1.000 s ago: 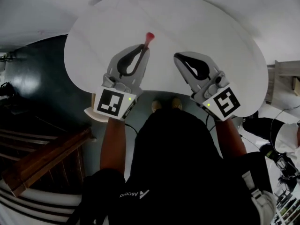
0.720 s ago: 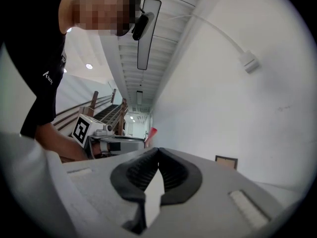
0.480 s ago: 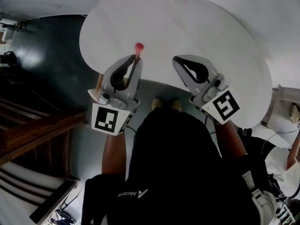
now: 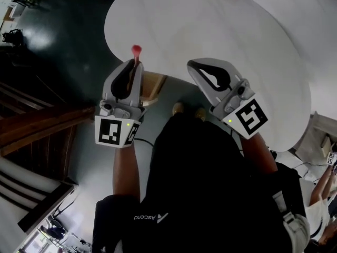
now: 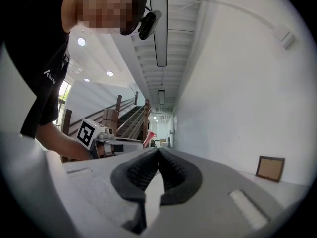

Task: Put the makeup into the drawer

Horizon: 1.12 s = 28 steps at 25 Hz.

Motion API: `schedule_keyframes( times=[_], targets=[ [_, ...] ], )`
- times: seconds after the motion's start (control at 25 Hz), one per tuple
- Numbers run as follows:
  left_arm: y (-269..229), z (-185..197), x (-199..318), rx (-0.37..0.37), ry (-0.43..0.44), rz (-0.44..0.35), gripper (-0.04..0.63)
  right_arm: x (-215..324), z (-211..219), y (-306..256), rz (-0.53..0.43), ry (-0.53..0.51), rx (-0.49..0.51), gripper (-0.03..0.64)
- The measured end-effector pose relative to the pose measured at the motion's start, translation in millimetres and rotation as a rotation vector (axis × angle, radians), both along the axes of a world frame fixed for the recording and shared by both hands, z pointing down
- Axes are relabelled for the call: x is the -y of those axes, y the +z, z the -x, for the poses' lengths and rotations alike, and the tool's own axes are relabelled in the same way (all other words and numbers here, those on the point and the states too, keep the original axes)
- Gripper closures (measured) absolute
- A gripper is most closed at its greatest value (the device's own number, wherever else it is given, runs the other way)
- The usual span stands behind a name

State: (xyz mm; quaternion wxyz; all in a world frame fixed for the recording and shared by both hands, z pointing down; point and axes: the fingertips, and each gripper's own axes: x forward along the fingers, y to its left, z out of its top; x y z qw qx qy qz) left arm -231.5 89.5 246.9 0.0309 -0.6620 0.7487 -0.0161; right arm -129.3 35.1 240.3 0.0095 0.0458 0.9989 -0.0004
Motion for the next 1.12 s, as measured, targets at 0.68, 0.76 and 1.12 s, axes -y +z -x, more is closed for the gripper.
schedule_keyframes(
  times=[0.68,0.76,1.12],
  targets=[
    [101,52,-47,0.004,-0.02,0.284,0.541,-36,49,46,0.014,-0.118,-0.096,0.614],
    [112,49,-46,0.028,0.031,0.324,0.541,-38,51,51,0.018,-0.125,-0.11,0.614],
    [178,31,-41,0.18,0.297,0.546,0.541,-36,50,78,0.042,-0.115,-0.16,0.614]
  ],
)
